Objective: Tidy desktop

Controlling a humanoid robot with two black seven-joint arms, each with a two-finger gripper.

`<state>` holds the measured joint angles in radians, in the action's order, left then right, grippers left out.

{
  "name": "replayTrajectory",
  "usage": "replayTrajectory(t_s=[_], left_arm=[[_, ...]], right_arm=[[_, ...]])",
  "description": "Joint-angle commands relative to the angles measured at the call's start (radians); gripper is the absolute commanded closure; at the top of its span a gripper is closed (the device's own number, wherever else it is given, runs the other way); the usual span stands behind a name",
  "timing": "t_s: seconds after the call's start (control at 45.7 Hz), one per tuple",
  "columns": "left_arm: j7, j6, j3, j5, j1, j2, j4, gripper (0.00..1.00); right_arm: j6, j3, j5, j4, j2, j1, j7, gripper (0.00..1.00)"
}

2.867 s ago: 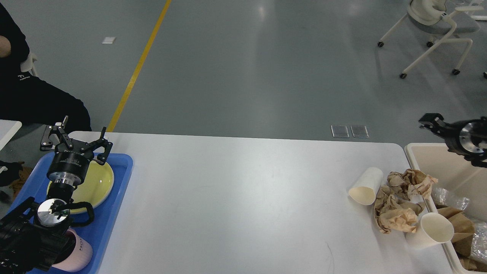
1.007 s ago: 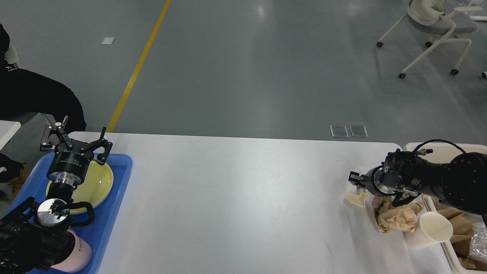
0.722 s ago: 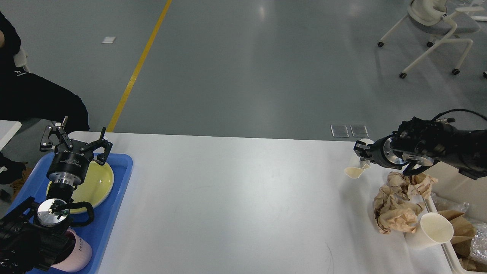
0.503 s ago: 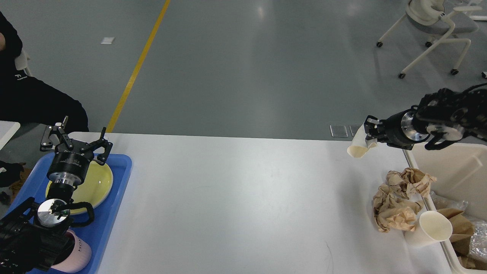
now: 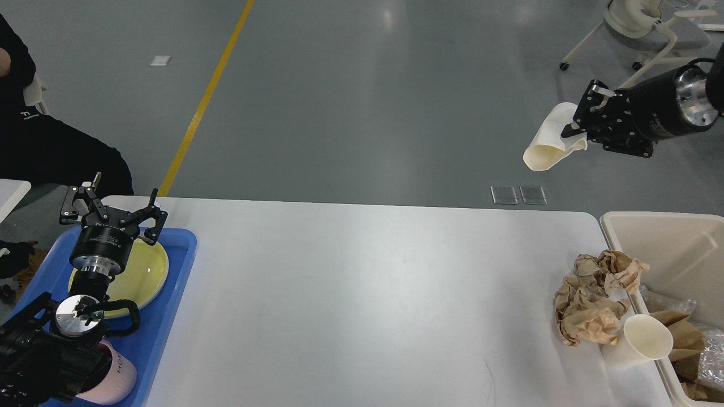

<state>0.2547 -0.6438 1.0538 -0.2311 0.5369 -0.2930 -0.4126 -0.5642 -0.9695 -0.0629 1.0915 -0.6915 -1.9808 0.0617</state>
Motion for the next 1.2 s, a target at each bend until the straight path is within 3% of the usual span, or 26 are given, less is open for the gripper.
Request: replayTrajectory(t_s=[0.0, 0.153, 0.263, 0.416, 0.438, 0.46, 0.503, 0.525, 1.051, 1.182], left_arm=[[0.0, -0.001, 0.0, 0.0, 0.0, 0.0, 0.0, 0.04], [0.0, -0.001, 0.0, 0.0, 0.0, 0.0, 0.0, 0.04], [0.0, -0.001, 0.0, 0.0, 0.0, 0.0, 0.002, 0.04], [0.0, -0.001, 0.0, 0.001, 0.0, 0.0, 0.0, 0.04], [0.0, -0.001, 0.0, 0.001, 0.0, 0.0, 0.0, 0.04], [0.0, -0.001, 0.0, 0.001, 0.0, 0.0, 0.0, 0.04], [0.0, -0.001, 0.0, 0.001, 0.0, 0.0, 0.0, 0.04], [0.0, -0.001, 0.0, 0.001, 0.0, 0.0, 0.0, 0.04], [0.0, -0.001, 0.0, 0.001, 0.0, 0.0, 0.0, 0.04], [0.0, -0.001, 0.0, 0.001, 0.0, 0.0, 0.0, 0.04]], right_arm=[[0.122, -0.015, 0.001, -0.061, -0.04, 0.1, 0.001, 1.0], [0.47, -0.002, -0.002, -0.176, -0.063, 0.42, 0.001, 1.0], [0.66, 0.029, -0.003, -0.3, -0.056, 0.689, 0.001, 1.0], [0.676, 0.121, -0.04, -0.442, -0.048, 0.898, 0.001, 1.0], [0.675, 0.133, -0.043, -0.458, -0.045, 0.921, 0.001, 0.95], [0.676, 0.147, -0.043, -0.473, -0.042, 0.941, 0.001, 0.78], [0.676, 0.162, -0.043, -0.499, -0.037, 0.971, 0.0, 0.23], [0.678, 0.167, -0.043, -0.516, -0.037, 0.984, 0.0, 0.0], [0.659, 0.175, -0.045, -0.521, -0.005, 1.002, 0.0, 0.0], [0.633, 0.143, -0.026, -0.457, -0.003, 0.91, 0.001, 0.0]])
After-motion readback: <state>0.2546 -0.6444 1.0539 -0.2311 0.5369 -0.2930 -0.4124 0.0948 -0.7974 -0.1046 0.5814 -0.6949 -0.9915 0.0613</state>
